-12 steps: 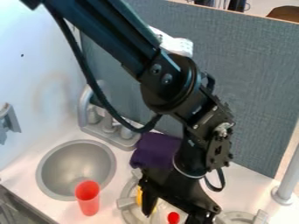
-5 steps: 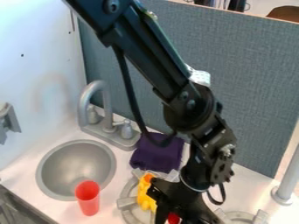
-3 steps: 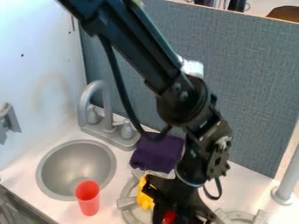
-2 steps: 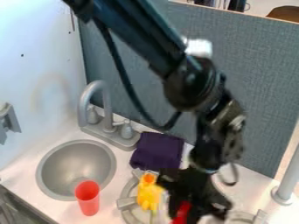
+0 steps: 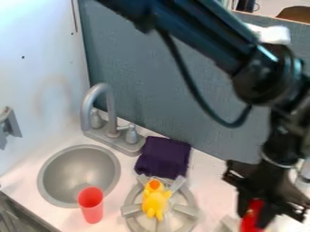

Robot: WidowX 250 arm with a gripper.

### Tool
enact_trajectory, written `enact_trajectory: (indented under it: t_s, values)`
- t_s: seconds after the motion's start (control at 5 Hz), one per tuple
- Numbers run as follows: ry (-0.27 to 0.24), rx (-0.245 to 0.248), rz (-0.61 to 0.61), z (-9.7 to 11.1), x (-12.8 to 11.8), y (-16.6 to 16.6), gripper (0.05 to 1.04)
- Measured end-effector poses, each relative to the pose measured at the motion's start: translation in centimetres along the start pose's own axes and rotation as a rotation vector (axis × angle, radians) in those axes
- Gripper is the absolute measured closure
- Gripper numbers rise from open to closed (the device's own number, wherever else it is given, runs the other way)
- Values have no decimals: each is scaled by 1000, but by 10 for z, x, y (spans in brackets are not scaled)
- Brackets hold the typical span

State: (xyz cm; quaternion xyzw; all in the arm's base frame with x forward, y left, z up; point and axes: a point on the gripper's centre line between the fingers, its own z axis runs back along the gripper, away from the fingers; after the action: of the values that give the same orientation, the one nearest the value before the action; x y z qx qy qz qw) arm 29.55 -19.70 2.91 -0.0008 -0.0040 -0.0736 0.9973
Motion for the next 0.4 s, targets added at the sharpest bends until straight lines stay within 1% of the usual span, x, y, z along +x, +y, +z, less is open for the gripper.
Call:
enact_trajectory:
  t_s: [0.2,0.4]
  values:
    - [-11,25,-54,2,12,-17,741]
    - [13,45,-59,-8,17,-19,741]
